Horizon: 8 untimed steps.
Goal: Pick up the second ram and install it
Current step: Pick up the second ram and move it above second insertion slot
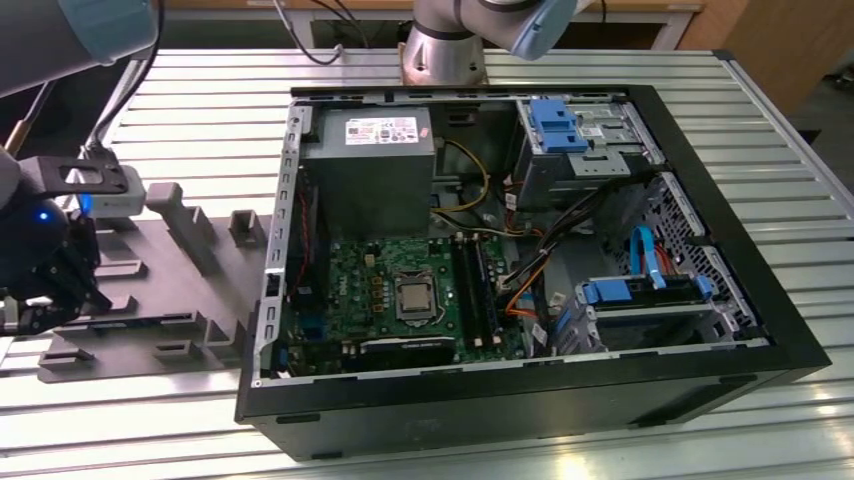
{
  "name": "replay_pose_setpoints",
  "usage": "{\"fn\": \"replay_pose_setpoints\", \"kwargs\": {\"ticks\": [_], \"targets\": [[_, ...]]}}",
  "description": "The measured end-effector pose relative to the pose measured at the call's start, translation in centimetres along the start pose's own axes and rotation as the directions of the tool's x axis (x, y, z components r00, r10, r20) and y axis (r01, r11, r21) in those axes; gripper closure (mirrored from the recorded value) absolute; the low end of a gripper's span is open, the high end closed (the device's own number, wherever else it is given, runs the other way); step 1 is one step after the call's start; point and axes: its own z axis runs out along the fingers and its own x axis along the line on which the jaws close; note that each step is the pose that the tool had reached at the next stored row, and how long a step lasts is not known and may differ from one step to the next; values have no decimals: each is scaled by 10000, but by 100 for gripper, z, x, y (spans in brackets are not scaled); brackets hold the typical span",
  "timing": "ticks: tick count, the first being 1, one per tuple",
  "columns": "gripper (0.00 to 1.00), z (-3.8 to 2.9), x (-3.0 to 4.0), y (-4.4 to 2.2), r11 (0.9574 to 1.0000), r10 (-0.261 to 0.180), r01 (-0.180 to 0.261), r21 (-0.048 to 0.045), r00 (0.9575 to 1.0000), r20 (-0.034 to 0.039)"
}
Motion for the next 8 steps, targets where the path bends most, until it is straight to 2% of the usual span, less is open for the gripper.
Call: {"fn": "replay_pose_setpoints", "kwargs": {"ticks": [8], "targets": [[89, 52, 1, -4, 10000, 57, -57, 0, 10000, 32]]}}
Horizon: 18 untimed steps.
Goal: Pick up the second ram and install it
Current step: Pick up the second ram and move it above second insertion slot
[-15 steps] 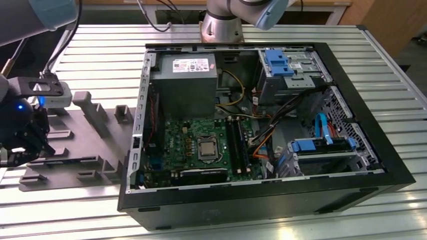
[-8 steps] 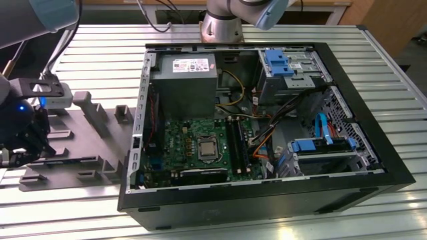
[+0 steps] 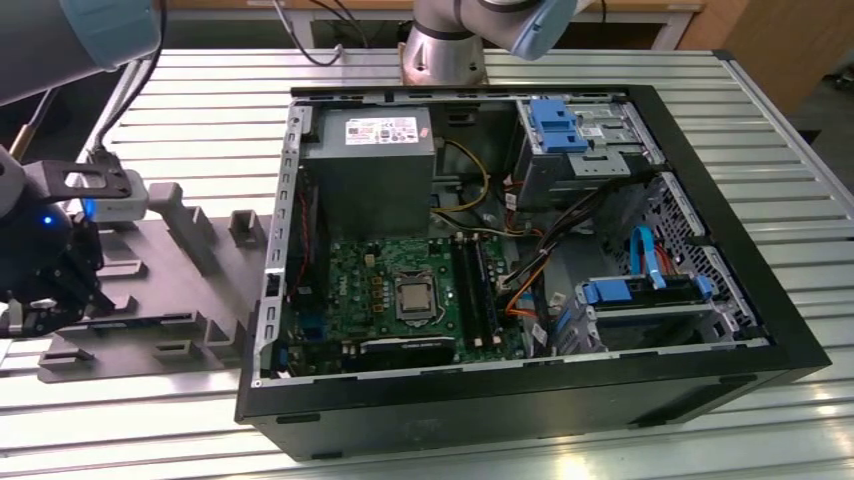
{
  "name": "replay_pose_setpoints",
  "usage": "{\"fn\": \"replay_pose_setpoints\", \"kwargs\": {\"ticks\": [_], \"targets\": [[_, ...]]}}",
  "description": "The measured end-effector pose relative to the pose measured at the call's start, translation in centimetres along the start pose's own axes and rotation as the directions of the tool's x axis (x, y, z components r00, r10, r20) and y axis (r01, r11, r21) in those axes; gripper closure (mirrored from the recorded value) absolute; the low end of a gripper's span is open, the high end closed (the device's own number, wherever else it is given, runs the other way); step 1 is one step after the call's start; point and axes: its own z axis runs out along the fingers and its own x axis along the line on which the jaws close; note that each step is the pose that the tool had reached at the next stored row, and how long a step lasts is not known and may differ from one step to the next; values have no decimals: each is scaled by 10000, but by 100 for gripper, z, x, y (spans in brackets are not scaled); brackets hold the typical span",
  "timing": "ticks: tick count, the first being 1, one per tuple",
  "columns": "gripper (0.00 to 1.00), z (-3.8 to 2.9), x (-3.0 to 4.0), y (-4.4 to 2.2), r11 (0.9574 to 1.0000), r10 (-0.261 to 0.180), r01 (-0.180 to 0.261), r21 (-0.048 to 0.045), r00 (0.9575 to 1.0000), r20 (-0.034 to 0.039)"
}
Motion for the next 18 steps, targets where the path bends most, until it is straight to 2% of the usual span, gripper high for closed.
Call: {"fn": "replay_pose_setpoints", "kwargs": {"ticks": [4, 12, 13, 14, 15, 16, 17, 18], "targets": [[89, 39, 1, -2, 10000, -1, 1, 1, 10000, 3], [89, 43, 1, -2, 10000, -1, 1, 0, 10000, 2], [83, 43, 1, -2, 10000, -1, 1, -1, 10000, 2], [83, 44, 1, -2, 10000, -1, 1, 0, 10000, 2], [76, 44, 1, -2, 10000, 0, 0, 0, 10000, 2], [76, 44, 2, -2, 10000, -1, 1, -1, 10000, 2], [70, 44, 1, -3, 10000, -1, 1, 0, 10000, 2], [70, 45, 1, -2, 10000, 0, 0, 0, 10000, 2]]}}
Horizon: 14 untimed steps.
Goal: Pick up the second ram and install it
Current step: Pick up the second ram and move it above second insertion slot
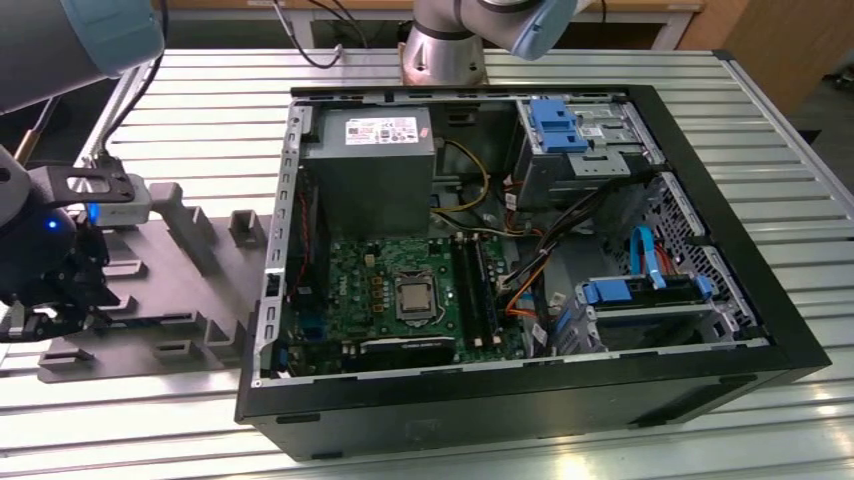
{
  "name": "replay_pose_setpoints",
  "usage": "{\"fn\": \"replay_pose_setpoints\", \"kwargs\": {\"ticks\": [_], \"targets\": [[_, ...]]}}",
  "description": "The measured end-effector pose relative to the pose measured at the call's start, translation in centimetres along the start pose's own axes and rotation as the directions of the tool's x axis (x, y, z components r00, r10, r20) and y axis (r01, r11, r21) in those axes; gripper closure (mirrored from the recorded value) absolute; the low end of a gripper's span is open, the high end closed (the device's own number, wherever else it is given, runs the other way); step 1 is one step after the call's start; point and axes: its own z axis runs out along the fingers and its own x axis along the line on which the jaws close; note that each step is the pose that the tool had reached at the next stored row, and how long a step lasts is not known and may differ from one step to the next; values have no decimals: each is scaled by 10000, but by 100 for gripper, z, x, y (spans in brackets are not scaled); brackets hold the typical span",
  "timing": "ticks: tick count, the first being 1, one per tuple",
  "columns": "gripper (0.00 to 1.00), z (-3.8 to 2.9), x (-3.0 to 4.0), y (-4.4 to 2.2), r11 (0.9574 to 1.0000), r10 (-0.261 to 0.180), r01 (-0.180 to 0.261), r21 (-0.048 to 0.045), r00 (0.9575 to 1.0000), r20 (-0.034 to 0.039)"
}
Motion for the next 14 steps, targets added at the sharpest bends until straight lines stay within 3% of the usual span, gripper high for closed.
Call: {"fn": "replay_pose_setpoints", "kwargs": {"ticks": [8, 14], "targets": [[70, 84, 3, 9, 9997, -125, 125, 207, 9999, 8], [70, 151, 4, 7, 9993, -319, 319, 213, 9995, -3]]}}
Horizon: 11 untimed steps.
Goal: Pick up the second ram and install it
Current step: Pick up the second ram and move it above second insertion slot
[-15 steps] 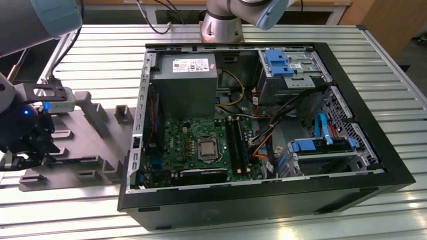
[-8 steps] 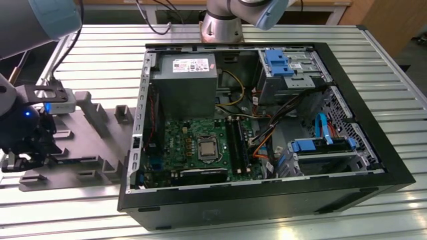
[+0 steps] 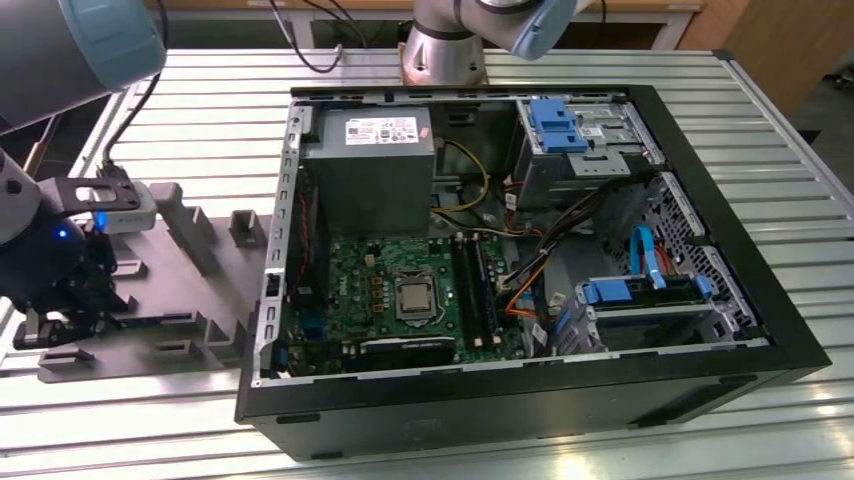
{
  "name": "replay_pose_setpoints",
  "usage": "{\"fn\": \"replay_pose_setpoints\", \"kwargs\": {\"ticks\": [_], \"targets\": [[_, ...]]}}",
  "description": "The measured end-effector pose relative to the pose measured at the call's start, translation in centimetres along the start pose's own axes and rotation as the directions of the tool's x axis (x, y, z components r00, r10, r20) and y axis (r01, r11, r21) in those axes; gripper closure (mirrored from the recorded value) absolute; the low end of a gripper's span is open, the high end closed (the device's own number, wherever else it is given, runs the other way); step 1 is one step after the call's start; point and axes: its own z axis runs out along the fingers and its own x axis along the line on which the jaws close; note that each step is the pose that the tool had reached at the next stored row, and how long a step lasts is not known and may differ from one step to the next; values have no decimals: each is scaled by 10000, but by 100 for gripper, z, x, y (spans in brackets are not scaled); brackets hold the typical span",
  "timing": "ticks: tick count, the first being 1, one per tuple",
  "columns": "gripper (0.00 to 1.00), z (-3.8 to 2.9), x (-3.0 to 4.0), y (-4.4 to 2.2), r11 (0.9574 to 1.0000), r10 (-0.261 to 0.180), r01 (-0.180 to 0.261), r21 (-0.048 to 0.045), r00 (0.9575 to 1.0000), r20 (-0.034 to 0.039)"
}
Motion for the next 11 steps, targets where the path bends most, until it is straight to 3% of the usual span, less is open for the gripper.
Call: {"fn": "replay_pose_setpoints", "kwargs": {"ticks": [11], "targets": [[70, 89, 3, -3, 9990, -440, 440, -12, 9990, -11]]}}
